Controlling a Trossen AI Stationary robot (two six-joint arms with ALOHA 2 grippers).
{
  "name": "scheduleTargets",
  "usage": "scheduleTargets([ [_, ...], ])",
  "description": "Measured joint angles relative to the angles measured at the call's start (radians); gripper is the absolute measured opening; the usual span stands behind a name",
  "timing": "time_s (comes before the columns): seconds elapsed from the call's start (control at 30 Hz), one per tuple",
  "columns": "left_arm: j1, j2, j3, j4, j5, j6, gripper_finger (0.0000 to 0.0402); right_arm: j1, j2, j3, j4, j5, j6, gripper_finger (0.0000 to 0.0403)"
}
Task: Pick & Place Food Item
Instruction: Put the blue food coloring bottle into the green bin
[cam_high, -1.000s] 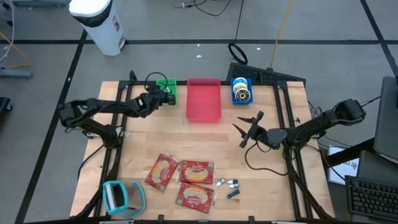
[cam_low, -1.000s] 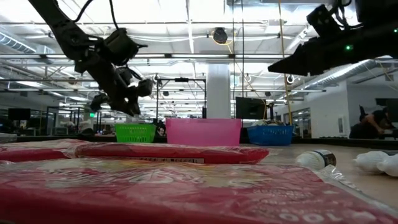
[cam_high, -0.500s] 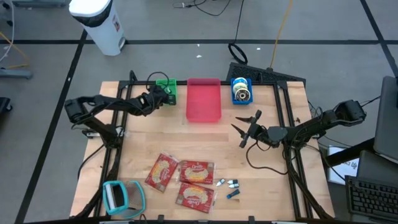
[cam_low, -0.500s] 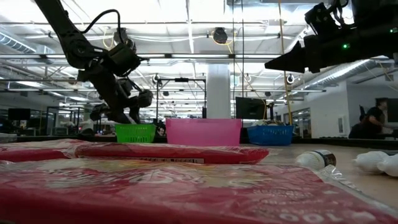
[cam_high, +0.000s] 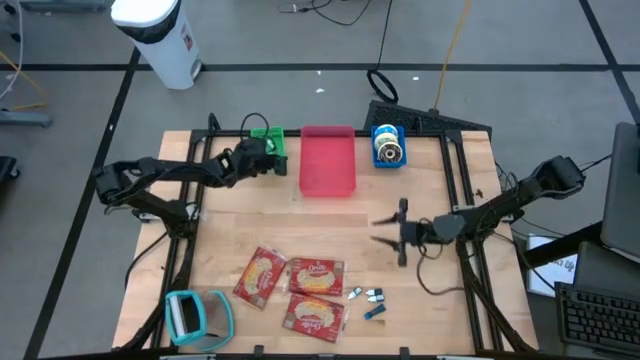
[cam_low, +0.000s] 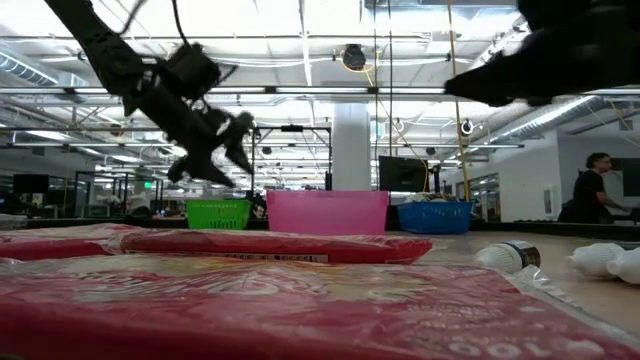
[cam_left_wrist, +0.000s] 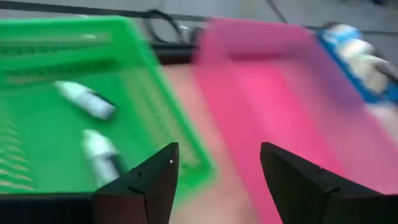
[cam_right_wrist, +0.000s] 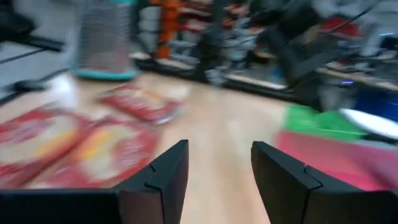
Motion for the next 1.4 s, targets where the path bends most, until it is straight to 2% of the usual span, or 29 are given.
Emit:
scheduleTargets([
  [0.13,-0.093,-0.084,0.0,0.011,-0.032,0.037,0.022,0.132,0.0,0.002,-0.091,0.007,0.079,0.0167],
  [0.3,-0.237,-0.137,0.0,0.076,-0.072,0.061,0.0214,0.266,0.056,0.089,-0.297,0.011,0.308,0.0163],
  [0.5,-0.374,-0.134,0.0,0.156,-0.106,0.057,0.0214,0.41,0.267,0.295,-0.523,0.001,0.414,0.0163],
  [0.6,-0.421,-0.13,0.0,0.155,-0.146,0.03,0.0214,0.453,0.388,0.392,-0.604,-0.053,0.417,0.0163],
  [0.73,-0.461,-0.131,0.0,0.163,-0.149,0.001,0.0214,0.457,0.489,0.444,-0.599,-0.145,0.46,0.0162],
  [0.87,-0.494,-0.131,0.0,0.162,-0.152,-0.036,0.0214,0.456,0.532,0.448,-0.601,-0.177,0.467,0.0162],
  [1.0,-0.533,-0.131,0.0,0.161,-0.169,-0.043,0.0214,0.456,0.552,0.449,-0.6,-0.181,0.467,0.0162],
  [1.23,-0.59,-0.131,0.0,0.161,-0.305,-0.044,0.0214,0.449,0.572,0.449,-0.61,-0.207,0.465,0.0162],
  [1.4,-0.591,-0.131,0.0,0.161,-0.313,-0.044,0.0214,0.421,0.586,0.449,-0.604,-0.208,0.467,0.0162],
])
